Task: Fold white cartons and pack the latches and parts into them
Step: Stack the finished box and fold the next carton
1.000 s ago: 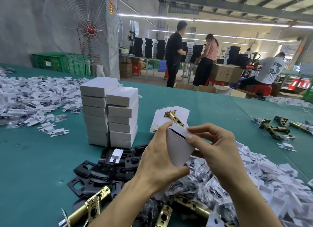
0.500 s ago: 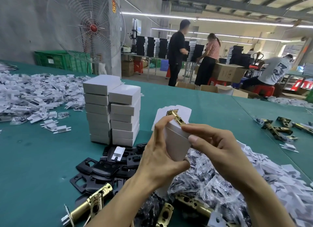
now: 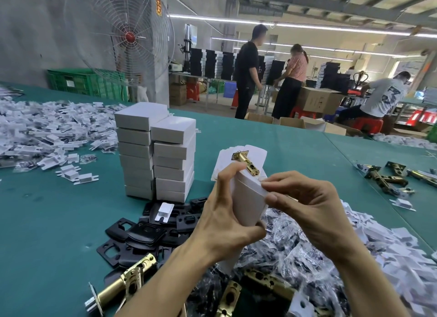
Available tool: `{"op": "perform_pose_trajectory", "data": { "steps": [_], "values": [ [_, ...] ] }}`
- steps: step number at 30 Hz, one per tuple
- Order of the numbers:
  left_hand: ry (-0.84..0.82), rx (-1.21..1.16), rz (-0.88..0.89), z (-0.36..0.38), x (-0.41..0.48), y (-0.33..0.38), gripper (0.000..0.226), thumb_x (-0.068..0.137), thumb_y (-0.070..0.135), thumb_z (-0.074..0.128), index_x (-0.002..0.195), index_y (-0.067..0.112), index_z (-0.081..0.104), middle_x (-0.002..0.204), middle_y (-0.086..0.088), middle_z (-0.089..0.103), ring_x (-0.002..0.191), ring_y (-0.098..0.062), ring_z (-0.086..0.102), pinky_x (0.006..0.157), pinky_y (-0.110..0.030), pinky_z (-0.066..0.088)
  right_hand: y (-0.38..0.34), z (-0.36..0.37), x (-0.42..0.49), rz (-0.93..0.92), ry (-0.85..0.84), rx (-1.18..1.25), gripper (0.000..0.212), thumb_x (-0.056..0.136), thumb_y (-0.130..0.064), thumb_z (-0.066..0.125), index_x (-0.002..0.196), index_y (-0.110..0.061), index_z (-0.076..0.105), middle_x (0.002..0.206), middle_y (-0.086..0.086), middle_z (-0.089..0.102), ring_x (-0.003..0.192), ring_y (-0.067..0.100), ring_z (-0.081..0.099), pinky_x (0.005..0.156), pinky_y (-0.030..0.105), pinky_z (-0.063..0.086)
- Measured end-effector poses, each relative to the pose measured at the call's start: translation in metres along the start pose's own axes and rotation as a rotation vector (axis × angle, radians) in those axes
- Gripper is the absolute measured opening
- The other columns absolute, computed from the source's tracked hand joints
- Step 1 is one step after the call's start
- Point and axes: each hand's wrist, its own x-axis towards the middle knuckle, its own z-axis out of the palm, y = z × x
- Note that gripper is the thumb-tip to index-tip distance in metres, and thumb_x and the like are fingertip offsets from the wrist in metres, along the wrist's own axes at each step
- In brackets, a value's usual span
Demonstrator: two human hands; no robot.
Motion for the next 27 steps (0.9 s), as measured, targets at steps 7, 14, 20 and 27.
{"op": "perform_pose_trajectory", "data": {
  "steps": [7, 14, 20, 27],
  "values": [
    [0.119, 0.008, -0.038, -0.001, 0.002, -0.001, 0.068, 0.058, 0.039, 0.076, 0.109, 0.055, 0.035, 0.105, 0.011, 0.054, 0.079, -0.019, 0.064, 0.05, -0.038, 0.056, -0.001, 0.011, -0.002, 0.064, 0.009, -0.167, 0.02, 0.071, -0.027, 0.078, 0.091, -0.03, 0.078, 0.099, 0.0, 0.073, 0.084, 0.019, 0.071, 0.076, 0.046, 0.06],
    [0.118, -0.027, -0.018, -0.001, 0.002, 0.0, 0.074, 0.058, 0.035, 0.082, 0.108, 0.058, 0.032, 0.112, 0.003, 0.056, 0.085, -0.023, 0.066, 0.06, -0.042, 0.058, 0.0, 0.02, -0.002, 0.05, -0.002, -0.228, 0.025, 0.084, -0.02, 0.075, 0.1, -0.038, 0.076, 0.079, 0.003, 0.076, 0.069, 0.022, 0.07, 0.069, 0.048, 0.058],
    [0.308, -0.006, -0.054, -0.004, 0.01, 0.013, 0.069, 0.065, 0.064, 0.074, 0.115, 0.046, 0.031, 0.125, 0.009, 0.042, 0.113, 0.0, 0.049, 0.083, -0.006, 0.045, 0.002, 0.016, 0.001, -0.098, 0.252, -0.272, 0.036, 0.086, -0.004, 0.074, 0.106, -0.033, 0.068, 0.099, -0.007, 0.072, 0.087, 0.013, 0.071, 0.066, 0.035, 0.062],
    [-0.142, -0.948, -0.835, -0.026, 0.023, 0.022, 0.082, 0.074, 0.082, 0.051, 0.123, 0.018, 0.063, 0.117, -0.016, 0.069, 0.095, -0.036, 0.069, 0.079, -0.05, 0.057, 0.004, 0.031, -0.001, -0.246, 0.138, -0.409, 0.062, 0.077, 0.008, 0.077, 0.111, -0.042, 0.06, 0.109, -0.006, 0.058, 0.111, 0.003, 0.059, 0.081, 0.015, 0.054]
  ]
}}
